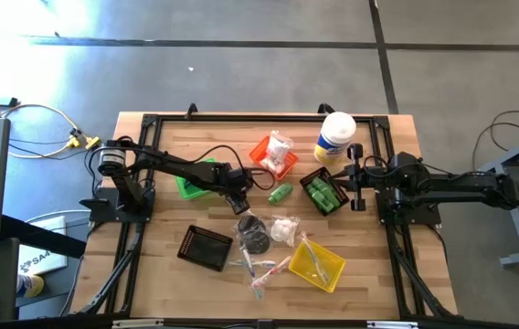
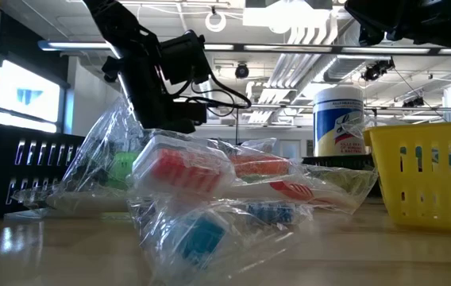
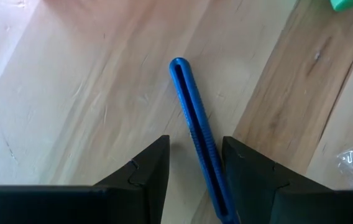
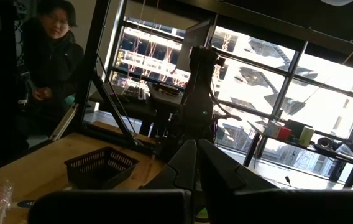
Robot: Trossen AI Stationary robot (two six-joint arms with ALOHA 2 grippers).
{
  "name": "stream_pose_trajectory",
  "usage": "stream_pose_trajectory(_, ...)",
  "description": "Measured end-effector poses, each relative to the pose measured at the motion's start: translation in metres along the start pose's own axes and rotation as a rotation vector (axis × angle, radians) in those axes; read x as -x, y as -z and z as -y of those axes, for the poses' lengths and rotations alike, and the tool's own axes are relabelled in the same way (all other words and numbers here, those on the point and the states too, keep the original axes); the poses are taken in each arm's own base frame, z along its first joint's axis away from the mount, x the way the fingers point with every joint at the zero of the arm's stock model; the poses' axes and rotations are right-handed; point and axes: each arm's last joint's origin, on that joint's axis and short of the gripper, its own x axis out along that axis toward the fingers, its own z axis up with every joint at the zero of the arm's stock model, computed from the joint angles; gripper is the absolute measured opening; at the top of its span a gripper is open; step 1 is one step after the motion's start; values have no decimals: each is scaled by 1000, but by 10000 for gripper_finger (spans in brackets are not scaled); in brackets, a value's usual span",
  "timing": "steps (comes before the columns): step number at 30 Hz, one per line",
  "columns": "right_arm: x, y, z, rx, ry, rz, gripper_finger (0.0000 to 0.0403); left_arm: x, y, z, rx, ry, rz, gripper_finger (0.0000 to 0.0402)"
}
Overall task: Pick & Place Travel size toiletries
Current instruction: Put the blue razor into the green bin
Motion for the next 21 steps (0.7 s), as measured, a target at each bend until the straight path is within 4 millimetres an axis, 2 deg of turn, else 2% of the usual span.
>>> stream_pose_trajectory(16, 0, 0, 0, 0, -1, 0, 9, 0, 1, 0, 20, -2, -7, 143)
stream_pose_trajectory(21, 0, 0, 0, -1, -2, -4, 9, 0, 1, 0, 21, 17, -12, 113)
